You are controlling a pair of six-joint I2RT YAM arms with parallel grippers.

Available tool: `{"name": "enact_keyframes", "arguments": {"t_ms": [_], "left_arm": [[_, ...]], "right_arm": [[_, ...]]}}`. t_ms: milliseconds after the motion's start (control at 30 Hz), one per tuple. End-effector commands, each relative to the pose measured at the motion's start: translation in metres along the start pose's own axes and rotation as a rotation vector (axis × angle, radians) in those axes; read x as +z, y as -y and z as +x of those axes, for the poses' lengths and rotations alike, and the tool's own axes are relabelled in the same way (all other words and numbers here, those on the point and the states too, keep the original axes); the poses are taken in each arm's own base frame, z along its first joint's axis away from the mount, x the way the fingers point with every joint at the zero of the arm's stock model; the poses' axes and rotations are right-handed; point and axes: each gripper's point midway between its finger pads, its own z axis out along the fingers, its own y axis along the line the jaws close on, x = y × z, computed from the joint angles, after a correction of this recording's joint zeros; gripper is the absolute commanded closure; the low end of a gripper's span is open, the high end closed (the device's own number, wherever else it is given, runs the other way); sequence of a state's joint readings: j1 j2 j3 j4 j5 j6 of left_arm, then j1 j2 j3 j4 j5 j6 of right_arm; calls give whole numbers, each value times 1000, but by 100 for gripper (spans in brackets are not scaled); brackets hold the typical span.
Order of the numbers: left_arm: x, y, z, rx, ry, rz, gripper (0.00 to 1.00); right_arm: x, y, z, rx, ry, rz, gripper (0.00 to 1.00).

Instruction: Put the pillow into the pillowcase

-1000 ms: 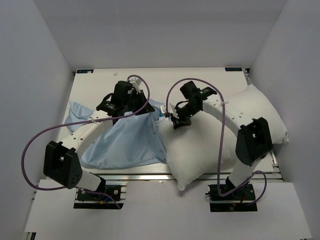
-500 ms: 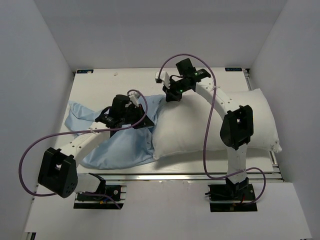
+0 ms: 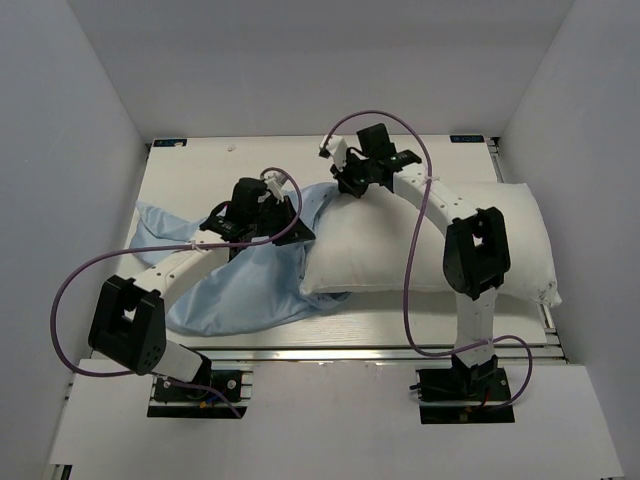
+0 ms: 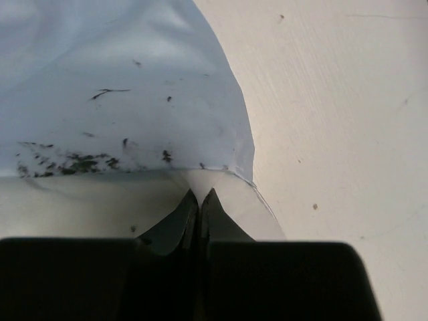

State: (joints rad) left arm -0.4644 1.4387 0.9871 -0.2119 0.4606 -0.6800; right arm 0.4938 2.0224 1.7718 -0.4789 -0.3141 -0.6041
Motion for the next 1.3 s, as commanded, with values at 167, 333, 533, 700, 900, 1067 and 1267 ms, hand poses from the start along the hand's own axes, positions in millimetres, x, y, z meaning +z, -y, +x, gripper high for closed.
{"name": "enact_keyframes", "arguments": {"t_ms": [167, 333, 533, 700, 900, 1067, 1267], "left_arm": [[-11, 16, -29, 47, 65, -35, 77], [-30, 16, -49, 72, 151, -116, 48], [-62, 14, -58, 91, 203, -226, 38], [-86, -8, -18, 33, 160, -296, 37], [-78, -16, 45, -84, 127, -207, 34], [-52, -18, 57, -98, 120, -188, 33], [-16, -30, 56, -81, 81, -272, 33]], "right_arm": [[-53, 13, -26, 5, 96, -32, 45], [-103, -24, -37, -98, 164, -168, 30], [-164, -83, -44, -316, 289, -294, 24], [-164, -156, -7, -554, 313, -365, 11], [-131, -200, 9, -667, 289, -295, 11], [-108, -196, 3, -645, 243, -262, 11], [-93, -186, 7, -647, 203, -239, 11]]}}
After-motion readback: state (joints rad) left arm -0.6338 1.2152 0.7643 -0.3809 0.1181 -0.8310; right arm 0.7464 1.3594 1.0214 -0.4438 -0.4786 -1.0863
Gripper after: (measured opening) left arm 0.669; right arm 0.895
